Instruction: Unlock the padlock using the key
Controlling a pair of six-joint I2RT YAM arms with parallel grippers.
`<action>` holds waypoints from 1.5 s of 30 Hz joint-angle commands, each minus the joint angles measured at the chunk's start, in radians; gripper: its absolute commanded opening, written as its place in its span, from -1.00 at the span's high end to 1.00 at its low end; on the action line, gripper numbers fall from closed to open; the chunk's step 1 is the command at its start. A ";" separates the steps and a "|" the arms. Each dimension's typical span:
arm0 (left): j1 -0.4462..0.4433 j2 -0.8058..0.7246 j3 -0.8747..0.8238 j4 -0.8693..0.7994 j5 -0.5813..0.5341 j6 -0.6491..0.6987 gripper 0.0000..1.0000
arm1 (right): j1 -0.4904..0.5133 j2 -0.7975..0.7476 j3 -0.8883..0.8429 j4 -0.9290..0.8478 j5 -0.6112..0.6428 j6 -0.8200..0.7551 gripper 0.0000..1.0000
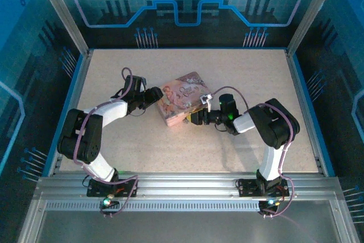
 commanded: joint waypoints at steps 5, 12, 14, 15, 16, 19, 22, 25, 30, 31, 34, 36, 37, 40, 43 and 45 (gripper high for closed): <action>-0.018 0.004 -0.014 -0.041 -0.001 -0.005 -0.28 | -0.007 0.012 -0.027 0.042 -0.049 -0.013 0.02; -0.018 0.001 -0.019 -0.040 -0.002 -0.007 -0.28 | -0.011 0.011 -0.029 0.027 -0.053 -0.025 0.20; -0.018 0.000 -0.020 -0.040 -0.003 -0.006 -0.28 | -0.011 0.011 -0.029 0.019 -0.054 -0.029 0.23; -0.018 0.000 -0.019 -0.040 -0.004 -0.005 -0.27 | -0.011 0.012 -0.029 0.013 -0.055 -0.032 0.25; -0.018 0.000 -0.020 -0.041 -0.005 -0.004 -0.28 | -0.012 0.012 -0.030 0.008 -0.056 -0.034 0.27; -0.018 -0.002 -0.020 -0.042 -0.006 -0.005 -0.27 | -0.012 0.010 -0.030 -0.004 -0.056 -0.042 0.35; -0.018 -0.003 -0.021 -0.041 -0.006 -0.004 -0.28 | -0.012 0.011 -0.025 -0.018 -0.054 -0.048 0.46; -0.018 -0.006 -0.022 -0.042 -0.006 -0.006 -0.27 | -0.012 0.011 -0.020 -0.035 -0.052 -0.055 0.55; -0.018 -0.015 -0.022 -0.047 -0.012 -0.002 -0.27 | -0.012 0.008 -0.020 -0.058 -0.040 -0.064 0.69; -0.018 -0.017 -0.022 -0.048 -0.012 -0.001 -0.28 | -0.012 0.008 -0.021 -0.062 -0.036 -0.065 0.73; -0.018 -0.023 -0.023 -0.052 -0.014 0.001 -0.28 | -0.012 0.011 -0.021 -0.061 -0.033 -0.060 0.84; -0.018 -0.027 -0.024 -0.053 -0.015 0.000 -0.28 | -0.012 0.011 -0.019 -0.058 -0.028 -0.055 0.91; -0.018 -0.030 -0.025 -0.054 -0.016 0.000 -0.28 | -0.012 0.011 -0.020 -0.056 -0.023 -0.051 0.94; -0.018 -0.040 -0.029 -0.054 -0.018 -0.001 -0.27 | -0.017 0.009 -0.021 -0.052 -0.006 -0.029 1.00; -0.018 -0.051 -0.037 -0.059 -0.021 0.002 -0.28 | -0.023 0.002 -0.036 -0.023 0.013 0.001 1.00; -0.018 -0.057 -0.044 -0.061 -0.022 0.002 -0.28 | -0.027 -0.006 -0.053 0.008 0.031 0.026 1.00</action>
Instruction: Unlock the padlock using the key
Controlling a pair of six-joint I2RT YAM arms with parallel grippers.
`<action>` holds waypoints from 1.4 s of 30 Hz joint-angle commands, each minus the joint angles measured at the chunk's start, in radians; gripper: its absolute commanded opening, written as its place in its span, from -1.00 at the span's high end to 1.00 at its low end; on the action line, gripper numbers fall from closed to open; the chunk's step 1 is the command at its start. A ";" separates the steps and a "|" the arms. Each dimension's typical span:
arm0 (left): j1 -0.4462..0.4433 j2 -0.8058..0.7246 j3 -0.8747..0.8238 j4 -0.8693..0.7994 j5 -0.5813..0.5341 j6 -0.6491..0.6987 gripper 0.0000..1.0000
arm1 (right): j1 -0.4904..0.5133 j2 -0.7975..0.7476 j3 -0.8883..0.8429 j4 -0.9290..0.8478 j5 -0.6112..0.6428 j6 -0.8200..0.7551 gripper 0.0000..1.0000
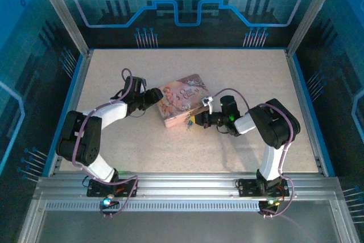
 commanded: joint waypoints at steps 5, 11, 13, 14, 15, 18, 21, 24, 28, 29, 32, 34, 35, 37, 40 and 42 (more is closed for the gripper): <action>-0.015 -0.045 -0.059 -0.049 -0.013 0.002 -0.27 | -0.026 -0.018 -0.059 0.103 0.070 0.141 1.00; -0.014 -0.049 -0.091 -0.047 -0.019 0.004 -0.28 | -0.030 -0.023 -0.069 0.152 0.107 0.220 1.00; -0.015 -0.046 -0.098 -0.043 -0.019 0.003 -0.28 | -0.030 -0.026 -0.074 0.169 0.118 0.240 1.00; -0.015 -0.044 -0.100 -0.040 -0.017 0.002 -0.28 | -0.030 -0.027 -0.076 0.176 0.123 0.250 1.00; -0.015 -0.043 -0.101 -0.038 -0.017 0.001 -0.28 | -0.029 -0.030 -0.080 0.185 0.130 0.259 1.00; -0.015 -0.040 -0.105 -0.036 -0.016 -0.001 -0.28 | -0.029 -0.042 -0.086 0.198 0.149 0.284 1.00; -0.014 -0.040 -0.105 -0.036 -0.017 -0.003 -0.29 | -0.029 -0.051 -0.086 0.208 0.156 0.304 1.00; -0.014 -0.045 -0.105 -0.035 -0.012 -0.001 -0.33 | -0.028 -0.059 -0.083 0.193 0.158 0.305 1.00; -0.014 -0.088 -0.091 -0.065 -0.025 0.018 -0.46 | -0.026 -0.061 -0.083 0.169 0.166 0.302 1.00; -0.014 -0.103 -0.083 -0.081 -0.030 0.027 -0.48 | -0.024 -0.060 -0.085 0.172 0.165 0.309 1.00; -0.015 -0.155 -0.051 -0.139 -0.051 0.065 -0.53 | -0.013 -0.068 -0.092 0.172 0.175 0.324 1.00; -0.022 -0.193 -0.019 -0.186 -0.072 0.098 -0.54 | -0.002 -0.081 -0.095 0.155 0.187 0.328 1.00; -0.030 -0.206 -0.003 -0.209 -0.086 0.113 -0.53 | 0.005 -0.085 -0.096 0.153 0.196 0.330 1.00; -0.064 -0.228 0.042 -0.269 -0.129 0.153 -0.53 | 0.013 -0.094 -0.099 0.148 0.208 0.341 1.00; -0.149 -0.234 0.110 -0.321 -0.185 0.204 -0.52 | 0.025 -0.097 -0.097 0.141 0.221 0.358 1.00; -0.216 -0.223 0.147 -0.319 -0.193 0.233 -0.50 | 0.034 -0.096 -0.096 0.139 0.228 0.367 1.00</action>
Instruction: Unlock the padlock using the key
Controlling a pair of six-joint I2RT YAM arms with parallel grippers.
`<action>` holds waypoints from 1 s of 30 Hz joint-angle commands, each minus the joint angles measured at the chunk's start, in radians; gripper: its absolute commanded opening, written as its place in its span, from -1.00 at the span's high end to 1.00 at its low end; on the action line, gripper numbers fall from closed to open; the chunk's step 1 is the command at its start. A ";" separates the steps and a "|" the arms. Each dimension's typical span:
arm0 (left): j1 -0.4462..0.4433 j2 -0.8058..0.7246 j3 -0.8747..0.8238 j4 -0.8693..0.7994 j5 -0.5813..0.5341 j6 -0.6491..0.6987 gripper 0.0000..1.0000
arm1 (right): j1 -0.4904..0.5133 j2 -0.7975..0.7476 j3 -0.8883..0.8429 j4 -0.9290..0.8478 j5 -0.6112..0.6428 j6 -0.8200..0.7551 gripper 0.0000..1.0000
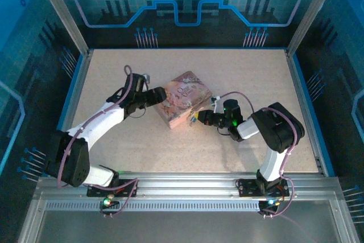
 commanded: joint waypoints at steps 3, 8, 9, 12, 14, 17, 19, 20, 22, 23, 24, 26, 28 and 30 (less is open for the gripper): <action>-0.170 0.032 0.114 -0.038 -0.026 0.118 -0.44 | 0.031 -0.034 -0.003 0.022 0.028 0.029 1.00; -0.263 0.151 0.212 -0.032 0.015 0.159 -0.27 | 0.035 -0.039 0.004 -0.003 0.030 0.032 1.00; -0.271 0.171 0.224 -0.028 0.029 0.159 -0.23 | 0.037 -0.039 0.006 -0.004 0.029 0.030 1.00; -0.288 0.223 0.248 -0.019 0.052 0.160 -0.18 | 0.037 -0.037 0.005 -0.005 0.031 0.034 1.00; -0.292 0.247 0.254 -0.013 0.065 0.155 -0.16 | 0.038 -0.039 0.001 0.000 0.036 0.036 1.00; -0.294 0.276 0.244 0.005 0.095 0.139 -0.14 | 0.038 -0.041 -0.001 0.003 0.041 0.040 1.00; -0.294 0.288 0.229 0.013 0.109 0.131 -0.13 | 0.038 -0.043 -0.003 0.005 0.046 0.042 1.00; -0.294 0.290 0.222 0.014 0.109 0.129 -0.13 | 0.038 -0.044 -0.003 0.006 0.047 0.043 1.00; -0.294 0.290 0.205 0.014 0.111 0.127 -0.13 | 0.037 -0.046 -0.003 0.006 0.048 0.043 1.00; -0.294 0.287 0.198 0.014 0.111 0.126 -0.13 | 0.037 -0.046 -0.003 0.006 0.049 0.046 1.00; -0.294 0.287 0.191 0.014 0.113 0.125 -0.13 | 0.038 -0.047 -0.003 0.006 0.050 0.046 1.00; -0.294 0.285 0.178 0.012 0.118 0.125 -0.13 | 0.038 -0.050 -0.003 0.007 0.053 0.046 1.00; -0.294 0.285 0.162 0.012 0.120 0.122 -0.13 | 0.038 -0.054 -0.003 0.005 0.058 0.047 1.00; -0.294 0.285 0.146 0.011 0.119 0.119 -0.13 | 0.037 -0.057 -0.001 0.003 0.060 0.047 1.00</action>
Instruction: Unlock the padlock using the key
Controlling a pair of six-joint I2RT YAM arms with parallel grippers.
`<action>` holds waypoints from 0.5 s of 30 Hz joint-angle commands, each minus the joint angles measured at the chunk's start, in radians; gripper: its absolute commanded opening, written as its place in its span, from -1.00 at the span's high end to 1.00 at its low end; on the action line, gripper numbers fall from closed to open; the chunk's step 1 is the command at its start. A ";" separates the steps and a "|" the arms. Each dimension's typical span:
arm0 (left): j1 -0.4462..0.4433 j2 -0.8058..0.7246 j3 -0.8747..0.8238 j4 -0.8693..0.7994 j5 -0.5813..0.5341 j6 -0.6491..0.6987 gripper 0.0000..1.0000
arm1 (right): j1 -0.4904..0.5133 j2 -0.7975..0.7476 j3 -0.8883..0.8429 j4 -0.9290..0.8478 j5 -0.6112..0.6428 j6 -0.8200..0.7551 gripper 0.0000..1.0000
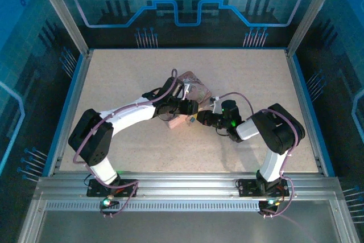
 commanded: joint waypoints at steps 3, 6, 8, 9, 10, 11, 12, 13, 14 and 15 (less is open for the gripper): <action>-0.008 -0.001 -0.050 -0.006 0.019 -0.005 -0.13 | 0.010 -0.044 0.000 0.024 0.014 0.005 1.00; -0.008 -0.014 -0.071 -0.018 0.006 -0.003 -0.13 | 0.004 -0.051 -0.003 0.022 0.018 0.005 1.00; -0.008 -0.026 -0.088 -0.024 -0.004 -0.001 -0.13 | -0.003 -0.054 -0.006 0.024 0.020 0.006 1.00; -0.008 -0.032 -0.098 -0.026 -0.008 0.000 -0.13 | -0.007 -0.057 -0.006 0.024 0.022 0.005 1.00; -0.006 -0.039 -0.105 -0.028 -0.013 0.000 -0.13 | -0.011 -0.059 -0.006 0.026 0.023 0.007 1.00; -0.006 -0.043 -0.111 -0.032 -0.016 0.001 -0.13 | -0.015 -0.061 -0.006 0.025 0.022 0.006 1.00; -0.006 -0.048 -0.117 -0.036 -0.020 0.004 -0.13 | -0.019 -0.063 -0.006 0.027 0.022 0.007 1.00; -0.007 -0.053 -0.123 -0.038 -0.023 0.003 -0.13 | -0.022 -0.065 -0.005 0.031 0.022 0.008 1.00; -0.005 -0.055 -0.128 -0.038 -0.024 0.003 -0.13 | -0.025 -0.066 -0.005 0.032 0.023 0.010 1.00; -0.007 -0.060 -0.134 -0.038 -0.027 0.002 -0.13 | -0.028 -0.068 -0.004 0.033 0.022 0.012 1.00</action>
